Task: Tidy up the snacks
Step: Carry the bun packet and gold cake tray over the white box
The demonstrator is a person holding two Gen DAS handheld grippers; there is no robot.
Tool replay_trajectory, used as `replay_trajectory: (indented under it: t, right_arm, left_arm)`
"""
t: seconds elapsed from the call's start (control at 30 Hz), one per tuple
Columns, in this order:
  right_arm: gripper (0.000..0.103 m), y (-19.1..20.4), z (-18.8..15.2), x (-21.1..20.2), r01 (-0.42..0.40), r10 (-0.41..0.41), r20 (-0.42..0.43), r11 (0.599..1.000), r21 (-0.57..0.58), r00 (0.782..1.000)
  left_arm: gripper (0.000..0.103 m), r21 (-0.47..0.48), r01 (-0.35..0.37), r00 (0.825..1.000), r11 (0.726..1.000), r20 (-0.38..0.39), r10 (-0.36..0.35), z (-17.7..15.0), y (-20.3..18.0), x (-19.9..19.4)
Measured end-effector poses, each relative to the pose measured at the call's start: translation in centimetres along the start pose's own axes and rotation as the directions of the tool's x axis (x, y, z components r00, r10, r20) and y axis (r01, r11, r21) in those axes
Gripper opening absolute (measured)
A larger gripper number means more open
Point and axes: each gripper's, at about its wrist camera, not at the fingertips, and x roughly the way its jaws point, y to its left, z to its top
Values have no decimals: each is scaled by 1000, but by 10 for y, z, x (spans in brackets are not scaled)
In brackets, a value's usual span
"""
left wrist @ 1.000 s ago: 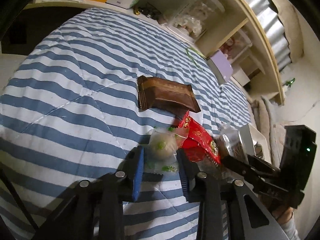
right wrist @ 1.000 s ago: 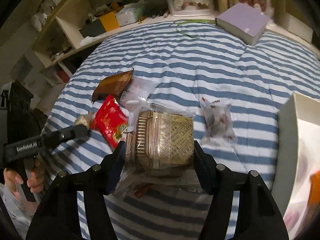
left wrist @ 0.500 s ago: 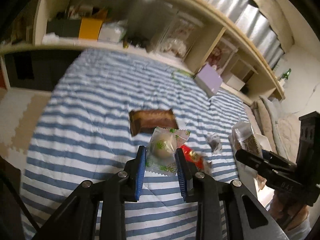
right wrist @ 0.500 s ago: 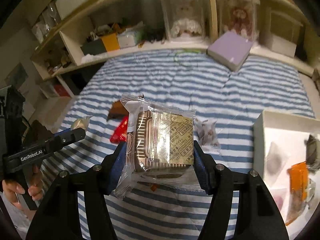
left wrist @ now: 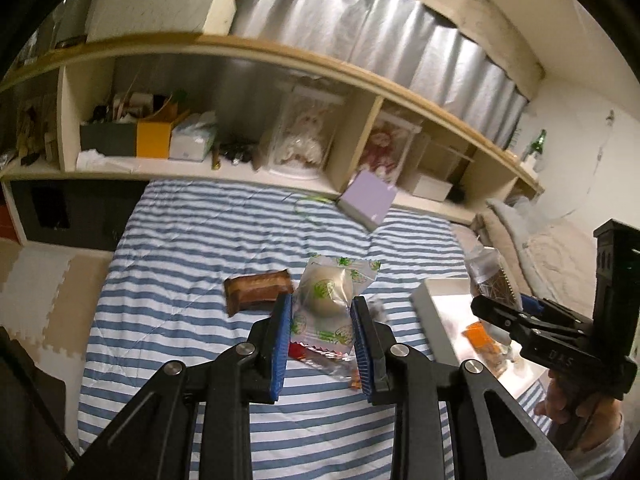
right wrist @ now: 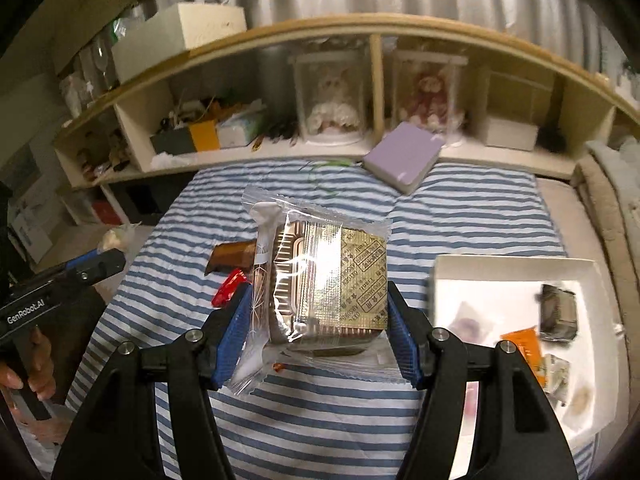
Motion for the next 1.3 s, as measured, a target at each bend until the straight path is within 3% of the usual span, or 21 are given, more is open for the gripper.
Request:
replay_trajectory:
  t: [0.2,0.57,0.9,1.3]
  right_arm:
    - [64,-24,0,-31,70,-70,32,998,7,997]
    - [64,-82,-4,-62,151,-154,48,986,64,987]
    - [64,-144,-10,-55,203,-204,1,971,125,979]
    - [65,-207,-3,1,247,-230,-128,960,134,965]
  left_arm:
    - [29,31,28,1000,999,13,-29,-4,-31,-16]
    - [29,59,98,995,993,-19,-98,-6,-95,18]
    - [28,54,180,979,982,-103,-174,-12,-148,92]
    - [28,44,251,937,967,-261,-232,-5,-199,221]
